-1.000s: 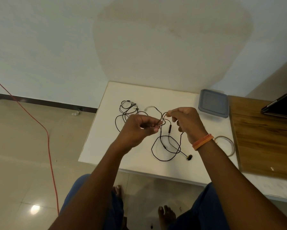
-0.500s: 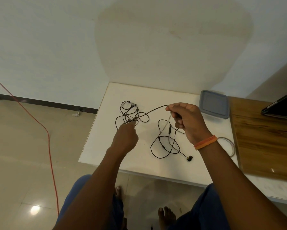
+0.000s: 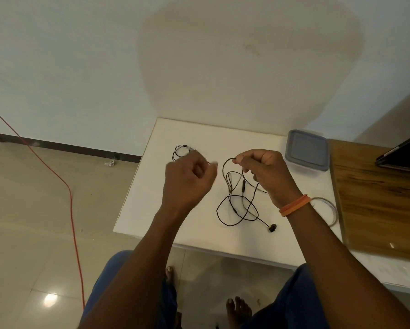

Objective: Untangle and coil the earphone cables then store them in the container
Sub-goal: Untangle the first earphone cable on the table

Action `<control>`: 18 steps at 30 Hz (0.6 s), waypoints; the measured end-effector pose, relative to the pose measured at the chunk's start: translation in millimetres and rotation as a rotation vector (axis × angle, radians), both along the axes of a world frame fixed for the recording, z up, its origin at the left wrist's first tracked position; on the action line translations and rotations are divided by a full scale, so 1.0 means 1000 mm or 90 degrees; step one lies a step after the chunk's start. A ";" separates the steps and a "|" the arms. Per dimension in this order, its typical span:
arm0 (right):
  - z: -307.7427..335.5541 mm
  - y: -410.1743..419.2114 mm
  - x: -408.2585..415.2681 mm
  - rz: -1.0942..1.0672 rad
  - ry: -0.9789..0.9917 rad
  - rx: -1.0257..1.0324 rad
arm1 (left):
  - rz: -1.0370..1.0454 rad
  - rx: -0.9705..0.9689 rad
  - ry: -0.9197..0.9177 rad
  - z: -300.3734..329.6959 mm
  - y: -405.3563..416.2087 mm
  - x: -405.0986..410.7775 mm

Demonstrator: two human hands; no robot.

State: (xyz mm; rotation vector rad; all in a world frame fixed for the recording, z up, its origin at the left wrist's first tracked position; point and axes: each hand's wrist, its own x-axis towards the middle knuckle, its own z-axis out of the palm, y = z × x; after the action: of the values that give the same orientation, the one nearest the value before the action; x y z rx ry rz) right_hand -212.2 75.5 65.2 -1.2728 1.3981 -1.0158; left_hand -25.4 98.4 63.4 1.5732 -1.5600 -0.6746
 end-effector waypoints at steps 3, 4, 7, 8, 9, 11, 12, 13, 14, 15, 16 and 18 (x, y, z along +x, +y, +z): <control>0.001 0.002 0.002 0.060 0.032 -0.010 | -0.067 -0.032 0.070 0.005 -0.010 -0.002; 0.000 0.002 0.003 0.074 0.041 -0.012 | -0.135 0.027 0.097 0.003 -0.012 -0.003; -0.001 0.003 0.003 0.088 0.039 -0.034 | -0.222 0.150 0.184 -0.009 -0.009 -0.006; 0.000 0.002 0.002 0.074 0.039 -0.042 | -0.210 0.157 0.185 -0.014 -0.009 -0.005; 0.000 0.001 0.000 0.047 0.043 -0.050 | -0.195 0.169 0.198 -0.017 -0.009 -0.004; -0.002 -0.003 -0.006 -0.025 0.070 -0.064 | -0.182 0.199 0.214 -0.022 -0.011 0.003; -0.004 -0.005 -0.009 -0.057 0.097 -0.071 | -0.184 0.206 0.196 -0.022 -0.012 0.007; -0.006 -0.007 -0.012 -0.081 0.128 -0.078 | -0.184 0.213 0.164 -0.024 -0.013 0.011; -0.009 -0.009 -0.016 -0.100 0.160 -0.086 | -0.181 0.219 0.138 -0.025 -0.013 0.013; -0.011 -0.010 -0.019 -0.120 0.199 -0.097 | -0.172 0.223 0.119 -0.027 -0.013 0.015; -0.013 -0.011 -0.023 -0.142 0.242 -0.112 | -0.160 0.224 0.105 -0.029 -0.013 0.017; -0.014 -0.013 -0.031 -0.193 0.308 -0.134 | -0.135 0.223 0.087 -0.033 -0.014 0.021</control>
State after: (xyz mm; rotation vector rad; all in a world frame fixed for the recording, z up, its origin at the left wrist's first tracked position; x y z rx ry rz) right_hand -242.9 62.4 50.9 -1.5635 1.9374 -1.1249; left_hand -4.1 84.2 30.8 1.5797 -1.5801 -1.2019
